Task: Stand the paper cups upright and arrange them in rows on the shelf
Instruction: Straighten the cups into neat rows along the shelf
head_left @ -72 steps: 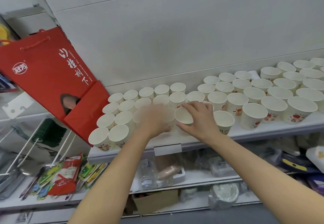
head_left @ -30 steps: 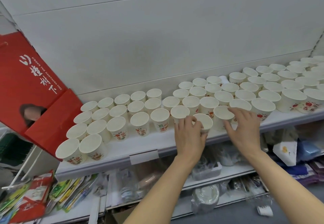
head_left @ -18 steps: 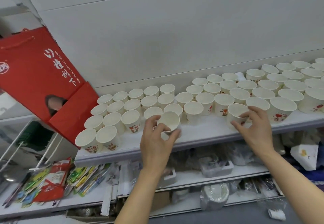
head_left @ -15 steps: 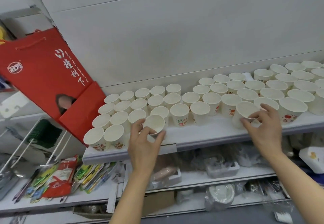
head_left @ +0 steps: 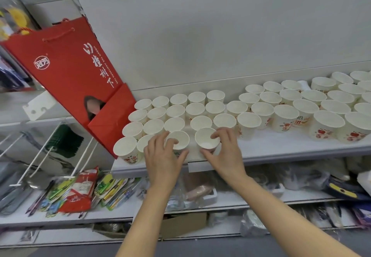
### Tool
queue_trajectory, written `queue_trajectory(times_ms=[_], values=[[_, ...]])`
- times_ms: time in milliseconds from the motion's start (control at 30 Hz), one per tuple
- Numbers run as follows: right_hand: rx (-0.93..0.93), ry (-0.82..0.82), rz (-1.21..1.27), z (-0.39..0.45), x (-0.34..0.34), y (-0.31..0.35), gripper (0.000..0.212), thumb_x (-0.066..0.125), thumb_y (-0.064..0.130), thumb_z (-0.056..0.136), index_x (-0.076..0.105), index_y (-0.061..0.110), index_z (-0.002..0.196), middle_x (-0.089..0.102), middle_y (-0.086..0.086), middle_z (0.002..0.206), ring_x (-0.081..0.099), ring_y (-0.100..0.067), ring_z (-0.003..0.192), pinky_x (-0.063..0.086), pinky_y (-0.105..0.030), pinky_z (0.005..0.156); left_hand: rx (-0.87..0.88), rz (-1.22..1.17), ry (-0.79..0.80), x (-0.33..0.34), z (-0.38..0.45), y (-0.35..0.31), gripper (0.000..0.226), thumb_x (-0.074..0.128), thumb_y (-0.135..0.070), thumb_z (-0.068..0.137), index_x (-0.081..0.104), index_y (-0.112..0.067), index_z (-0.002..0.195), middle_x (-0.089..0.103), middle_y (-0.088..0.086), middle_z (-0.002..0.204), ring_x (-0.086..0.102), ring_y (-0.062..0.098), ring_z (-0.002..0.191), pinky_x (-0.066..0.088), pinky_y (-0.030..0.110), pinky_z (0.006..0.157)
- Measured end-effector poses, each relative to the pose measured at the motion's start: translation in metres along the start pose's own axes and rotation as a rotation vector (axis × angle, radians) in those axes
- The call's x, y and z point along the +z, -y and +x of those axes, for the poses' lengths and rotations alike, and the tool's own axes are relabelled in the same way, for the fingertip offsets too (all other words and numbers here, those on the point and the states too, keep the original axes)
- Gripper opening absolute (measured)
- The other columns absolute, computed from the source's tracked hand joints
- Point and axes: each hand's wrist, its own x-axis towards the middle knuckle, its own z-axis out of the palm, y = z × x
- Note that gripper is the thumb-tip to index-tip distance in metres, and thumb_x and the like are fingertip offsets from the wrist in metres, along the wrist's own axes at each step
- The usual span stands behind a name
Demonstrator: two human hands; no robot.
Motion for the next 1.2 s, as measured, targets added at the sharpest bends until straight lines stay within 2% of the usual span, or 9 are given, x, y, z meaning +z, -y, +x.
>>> queue_trajectory(times_ms=[167, 300, 400, 567, 700, 933, 1033, 1133, 1200], values=[[0.066, 0.029, -0.034, -0.001, 0.025, 0.002, 0.076, 0.083, 0.028, 0.068, 0.045, 0.013, 0.132, 0.040, -0.002, 0.125, 0.043, -0.014, 0.113, 0.039, -0.020, 0.086, -0.032, 0.058, -0.040, -0.015, -0.005, 0.023, 0.080, 0.064, -0.070, 0.074, 0.050, -0.023, 0.137, 0.036, 0.003, 0.152, 0.025, 0.024, 0.144, 0.023, 0.045, 0.110], [0.092, 0.006, -0.051, 0.000, 0.036, 0.005, 0.077, 0.082, 0.028, 0.069, 0.046, 0.009, 0.134, 0.039, -0.006, 0.122, 0.047, -0.019, 0.111, 0.037, -0.018, 0.087, -0.038, 0.141, 0.162, -0.012, -0.006, 0.043, 0.098, 0.037, -0.085, 0.075, 0.027, -0.026, 0.151, 0.012, 0.007, 0.161, 0.005, 0.026, 0.149, 0.013, 0.049, 0.117], [0.099, -0.031, -0.057, 0.002, 0.040, 0.007, 0.076, 0.082, 0.024, 0.069, 0.046, 0.009, 0.134, 0.040, -0.007, 0.121, 0.048, -0.022, 0.110, 0.046, -0.025, 0.088, 0.005, 0.157, 0.234, -0.005, -0.004, 0.037, 0.095, 0.035, -0.084, 0.077, 0.022, -0.027, 0.152, 0.009, 0.006, 0.162, 0.005, 0.025, 0.149, 0.011, 0.048, 0.119], [0.114, -0.066, -0.052, -0.001, 0.044, 0.007, 0.077, 0.080, 0.023, 0.070, 0.043, 0.013, 0.137, 0.037, -0.004, 0.119, 0.047, -0.020, 0.110, 0.050, -0.032, 0.089, 0.019, 0.145, 0.242, 0.005, 0.001, 0.031, 0.090, 0.031, -0.079, 0.081, 0.031, -0.020, 0.149, 0.022, 0.006, 0.159, 0.021, 0.026, 0.146, 0.015, 0.050, 0.117], [0.112, -0.069, -0.033, -0.006, 0.045, 0.009, 0.081, 0.079, 0.023, 0.069, 0.039, 0.019, 0.140, 0.036, -0.001, 0.114, 0.047, -0.017, 0.106, 0.048, -0.028, 0.087, 0.028, 0.150, 0.240, 0.011, 0.006, 0.035, 0.081, 0.034, -0.073, 0.084, 0.039, -0.019, 0.145, 0.031, 0.006, 0.156, 0.029, 0.025, 0.143, 0.018, 0.053, 0.115], [0.123, 0.002, 0.018, -0.016, 0.032, -0.001, 0.092, 0.077, 0.035, 0.073, 0.025, 0.025, 0.149, 0.036, 0.001, 0.129, 0.042, -0.014, 0.122, 0.042, -0.028, 0.099, 0.111, 0.010, 0.163, 0.000, 0.019, 0.015, 0.085, 0.033, -0.077, 0.082, 0.037, -0.020, 0.145, 0.026, 0.005, 0.157, 0.021, 0.021, 0.146, 0.009, 0.049, 0.118], [0.123, 0.087, -0.014, -0.021, 0.021, -0.015, 0.087, 0.072, 0.042, 0.079, 0.023, 0.024, 0.149, 0.042, 0.003, 0.133, 0.043, -0.011, 0.121, 0.043, -0.032, 0.101, 0.244, 0.008, 0.286, 0.001, 0.031, -0.010, 0.088, 0.038, -0.075, 0.080, 0.025, -0.024, 0.150, 0.014, 0.000, 0.161, 0.012, 0.016, 0.148, 0.005, 0.046, 0.119], [0.125, 0.161, -0.043, -0.019, 0.014, -0.024, 0.081, 0.070, 0.029, 0.083, 0.023, 0.020, 0.149, 0.048, 0.003, 0.130, 0.045, -0.008, 0.114, 0.043, -0.031, 0.099, 0.362, 0.119, 0.416, 0.013, 0.032, -0.025, 0.085, 0.047, -0.067, 0.083, 0.019, -0.026, 0.152, 0.008, 0.000, 0.162, 0.006, 0.016, 0.149, -0.003, 0.046, 0.118], [0.130, 0.192, -0.040, -0.014, 0.007, -0.029, 0.080, 0.069, 0.021, 0.083, 0.024, 0.021, 0.149, 0.049, 0.005, 0.129, 0.045, -0.007, 0.113, 0.043, -0.029, 0.099, 0.372, 0.162, 0.427, 0.017, 0.029, -0.026, 0.081, 0.050, -0.063, 0.086, 0.024, -0.024, 0.152, 0.014, 0.002, 0.161, 0.011, 0.018, 0.149, -0.002, 0.048, 0.118]])
